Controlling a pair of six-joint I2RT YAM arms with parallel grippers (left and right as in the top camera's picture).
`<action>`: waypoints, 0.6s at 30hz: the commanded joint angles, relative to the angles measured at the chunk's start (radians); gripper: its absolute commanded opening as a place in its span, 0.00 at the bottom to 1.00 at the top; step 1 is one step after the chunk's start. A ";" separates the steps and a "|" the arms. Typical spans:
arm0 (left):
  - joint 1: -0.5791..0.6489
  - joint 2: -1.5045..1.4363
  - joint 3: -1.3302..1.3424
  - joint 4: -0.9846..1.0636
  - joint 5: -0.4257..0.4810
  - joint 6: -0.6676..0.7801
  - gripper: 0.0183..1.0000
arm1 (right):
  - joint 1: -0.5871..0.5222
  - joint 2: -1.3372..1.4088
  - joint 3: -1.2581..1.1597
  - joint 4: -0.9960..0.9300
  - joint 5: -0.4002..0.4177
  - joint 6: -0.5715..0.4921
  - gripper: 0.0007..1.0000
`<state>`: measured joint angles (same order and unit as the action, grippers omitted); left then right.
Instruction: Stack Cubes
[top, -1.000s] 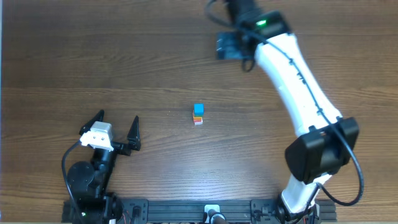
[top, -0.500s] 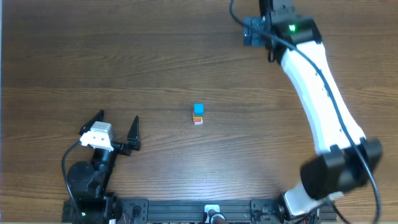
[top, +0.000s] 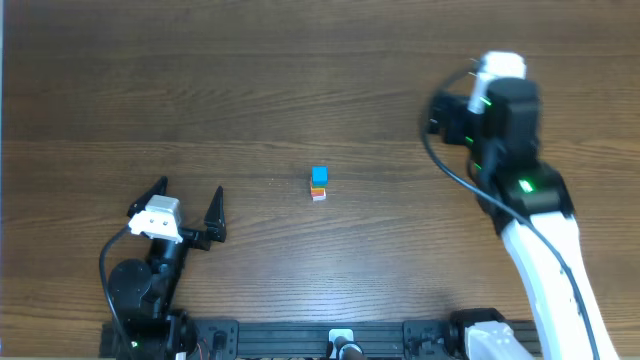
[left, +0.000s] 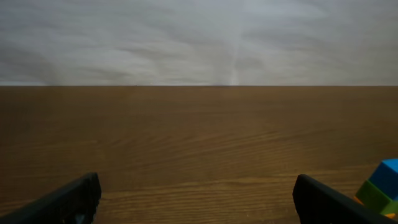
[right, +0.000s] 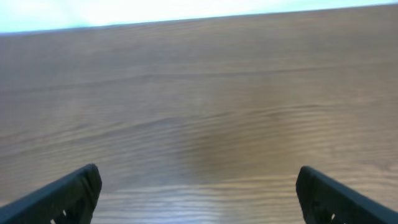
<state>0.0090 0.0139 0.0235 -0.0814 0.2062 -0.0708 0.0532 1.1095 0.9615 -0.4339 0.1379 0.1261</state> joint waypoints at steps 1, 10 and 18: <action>0.004 -0.008 -0.007 0.003 0.006 0.013 1.00 | -0.058 -0.168 -0.156 0.109 -0.081 -0.080 0.99; 0.004 -0.008 -0.007 0.003 0.006 0.013 1.00 | -0.102 -0.501 -0.522 0.396 -0.152 -0.105 0.99; 0.004 -0.008 -0.007 0.003 0.006 0.013 1.00 | -0.102 -0.810 -0.774 0.542 -0.197 -0.105 0.99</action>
<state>0.0090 0.0139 0.0235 -0.0814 0.2066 -0.0708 -0.0433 0.3801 0.2546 0.0849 -0.0280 0.0261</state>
